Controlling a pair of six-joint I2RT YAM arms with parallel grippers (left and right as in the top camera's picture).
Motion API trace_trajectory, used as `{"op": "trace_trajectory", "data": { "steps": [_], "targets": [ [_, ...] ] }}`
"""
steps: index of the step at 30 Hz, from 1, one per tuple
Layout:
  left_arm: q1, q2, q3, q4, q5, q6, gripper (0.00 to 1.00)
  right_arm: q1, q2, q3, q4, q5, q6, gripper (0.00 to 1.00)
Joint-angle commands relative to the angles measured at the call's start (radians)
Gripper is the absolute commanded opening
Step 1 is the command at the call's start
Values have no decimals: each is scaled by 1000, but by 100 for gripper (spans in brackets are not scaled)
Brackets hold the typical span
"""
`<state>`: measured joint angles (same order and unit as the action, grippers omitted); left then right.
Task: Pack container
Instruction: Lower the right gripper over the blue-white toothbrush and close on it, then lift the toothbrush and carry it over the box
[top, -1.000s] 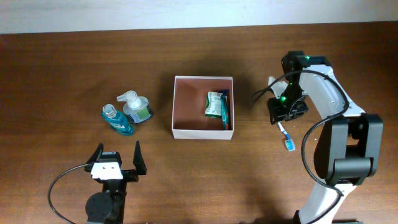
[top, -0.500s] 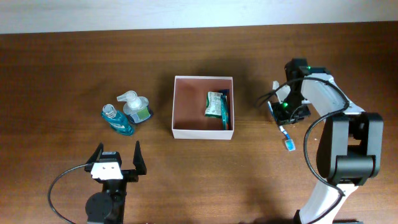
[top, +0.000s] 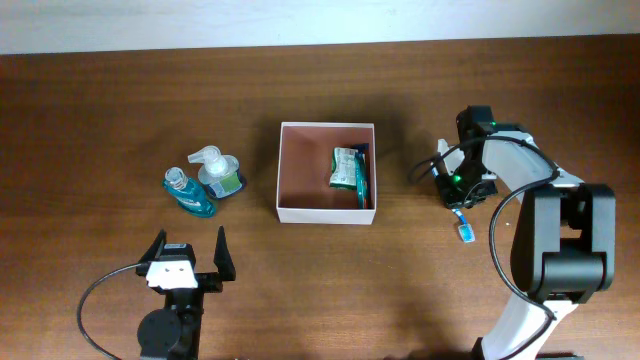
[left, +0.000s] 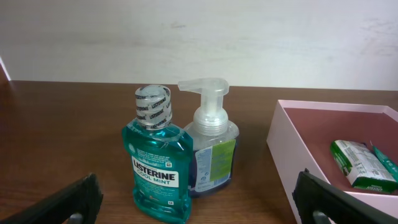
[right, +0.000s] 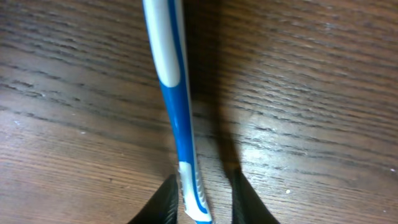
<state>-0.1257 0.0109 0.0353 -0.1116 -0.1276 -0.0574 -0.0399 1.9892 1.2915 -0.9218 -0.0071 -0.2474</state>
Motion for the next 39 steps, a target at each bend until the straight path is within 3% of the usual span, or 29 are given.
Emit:
{"op": "trace_trajectory", "data": {
  "steps": [1,13,21,25,31,39],
  "targets": [
    [6,-5,-8,3,11,-2,99,-6,20,-43,2,-6,-6,16],
    [6,-5,-8,3,11,-2,99,-6,20,44,-47,1,60,4],
    [6,-5,-8,3,11,-2,99,-5,19,256,-218,-5,73,4],
    [6,-5,-8,3,11,-2,99,14,19,425,-337,-101,130,4],
    [6,-5,-8,3,11,-2,99,107,19,665,-451,-200,279,4],
    [6,-5,-8,3,11,-2,99,291,20,721,-400,-193,336,4]
  ]
}}
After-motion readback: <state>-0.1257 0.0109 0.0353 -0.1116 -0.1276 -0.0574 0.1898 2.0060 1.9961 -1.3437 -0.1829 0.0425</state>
